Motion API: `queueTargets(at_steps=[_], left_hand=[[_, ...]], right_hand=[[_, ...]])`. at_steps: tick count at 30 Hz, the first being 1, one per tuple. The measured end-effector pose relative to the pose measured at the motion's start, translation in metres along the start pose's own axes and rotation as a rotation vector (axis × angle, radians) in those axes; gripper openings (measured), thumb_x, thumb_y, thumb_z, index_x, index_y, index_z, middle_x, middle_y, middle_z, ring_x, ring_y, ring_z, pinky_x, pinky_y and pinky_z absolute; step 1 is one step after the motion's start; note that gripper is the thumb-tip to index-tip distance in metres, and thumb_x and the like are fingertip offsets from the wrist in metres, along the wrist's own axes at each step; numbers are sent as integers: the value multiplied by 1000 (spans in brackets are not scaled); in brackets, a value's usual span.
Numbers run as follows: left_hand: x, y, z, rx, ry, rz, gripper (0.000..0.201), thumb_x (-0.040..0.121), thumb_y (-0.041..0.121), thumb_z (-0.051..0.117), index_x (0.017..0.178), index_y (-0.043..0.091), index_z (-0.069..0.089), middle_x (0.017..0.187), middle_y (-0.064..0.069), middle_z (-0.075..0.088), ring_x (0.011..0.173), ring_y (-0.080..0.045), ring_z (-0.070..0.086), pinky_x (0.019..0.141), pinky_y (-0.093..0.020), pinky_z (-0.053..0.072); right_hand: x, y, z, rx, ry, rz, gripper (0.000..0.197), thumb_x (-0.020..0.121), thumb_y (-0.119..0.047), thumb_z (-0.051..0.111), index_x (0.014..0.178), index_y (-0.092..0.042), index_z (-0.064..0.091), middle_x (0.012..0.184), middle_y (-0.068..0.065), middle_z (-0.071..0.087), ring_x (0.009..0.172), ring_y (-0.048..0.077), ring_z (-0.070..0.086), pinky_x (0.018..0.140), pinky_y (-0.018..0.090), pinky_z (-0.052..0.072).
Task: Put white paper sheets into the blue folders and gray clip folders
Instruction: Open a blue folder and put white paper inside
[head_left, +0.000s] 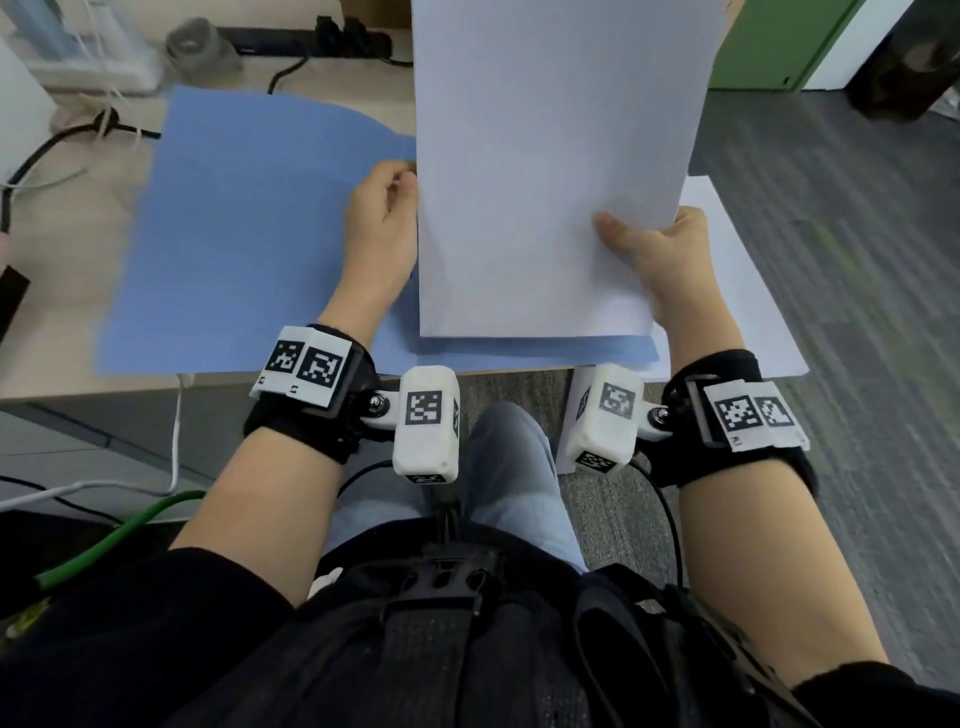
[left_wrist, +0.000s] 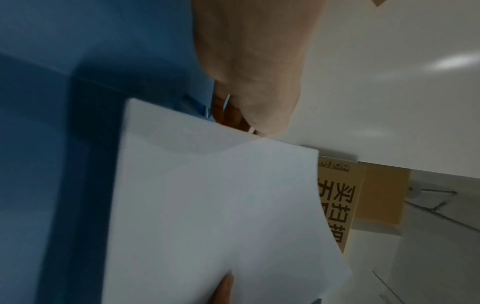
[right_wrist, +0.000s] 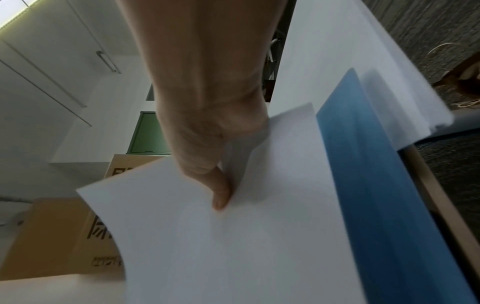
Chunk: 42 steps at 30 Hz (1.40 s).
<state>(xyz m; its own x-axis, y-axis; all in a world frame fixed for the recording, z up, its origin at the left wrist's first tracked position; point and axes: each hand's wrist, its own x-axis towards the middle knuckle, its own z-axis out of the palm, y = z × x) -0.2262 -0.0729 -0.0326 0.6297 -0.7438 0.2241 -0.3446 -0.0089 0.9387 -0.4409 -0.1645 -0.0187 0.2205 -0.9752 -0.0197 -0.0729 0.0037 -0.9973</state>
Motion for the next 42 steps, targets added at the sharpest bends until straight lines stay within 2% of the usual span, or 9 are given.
queueTargets(at_steps=[5,13,16,23,27,29,32,36,42], left_hand=[[2,-17,-9,311,-17,-99,30,94,11,41,116,11,63,114,-7,67,99,-22,61,87,-31,49],[-6,-25,-10,456,-85,-108,38,89,-1,40,118,9,62,117,-8,67,108,-25,62,91,-29,48],[-6,-29,-12,457,-82,-99,36,90,1,41,118,9,62,117,-7,68,107,-24,62,92,-30,49],[-8,-34,-16,430,-87,-69,38,89,-1,40,115,12,65,113,-4,70,105,-19,63,89,-24,47],[-8,-38,-17,405,-100,-54,41,87,-2,40,114,15,67,111,-1,71,105,-15,64,90,-21,46],[-8,-40,-17,395,-107,-32,43,87,-2,40,113,16,68,111,0,71,105,-14,64,91,-20,46],[-8,-43,-17,458,-120,15,43,89,-3,39,110,17,70,114,-3,69,102,-20,62,80,-16,40],[-7,-45,-16,607,-211,69,46,89,-4,35,110,17,70,123,-3,61,111,-25,56,84,-28,40],[-8,-38,-13,745,-310,74,43,90,-3,37,117,14,65,129,-3,53,115,-27,52,91,-38,43]], right_hand=[[4,9,0,-145,12,176,45,75,-6,77,114,8,60,101,13,68,81,21,64,78,33,56],[7,22,5,-341,-8,263,45,80,-11,74,116,9,57,114,18,65,83,17,55,48,13,41],[10,25,12,-384,-12,267,46,78,-13,75,117,5,58,100,10,63,82,19,57,39,6,40],[17,28,18,-450,-4,259,49,77,-16,76,118,3,54,102,7,60,85,19,57,52,13,41],[21,30,20,-498,24,260,59,73,-21,79,121,1,51,115,11,62,96,23,61,71,26,46],[21,31,21,-522,30,254,59,71,-23,80,119,0,53,113,10,63,98,24,63,72,26,46],[20,30,21,-596,40,217,56,74,-23,78,118,-2,52,105,3,56,90,18,57,72,25,45],[17,28,26,-739,49,157,60,68,-34,80,114,-3,58,114,8,62,100,27,62,81,36,52],[7,26,31,-940,94,107,74,67,-45,78,123,-8,49,122,11,57,110,33,56,84,39,46]])
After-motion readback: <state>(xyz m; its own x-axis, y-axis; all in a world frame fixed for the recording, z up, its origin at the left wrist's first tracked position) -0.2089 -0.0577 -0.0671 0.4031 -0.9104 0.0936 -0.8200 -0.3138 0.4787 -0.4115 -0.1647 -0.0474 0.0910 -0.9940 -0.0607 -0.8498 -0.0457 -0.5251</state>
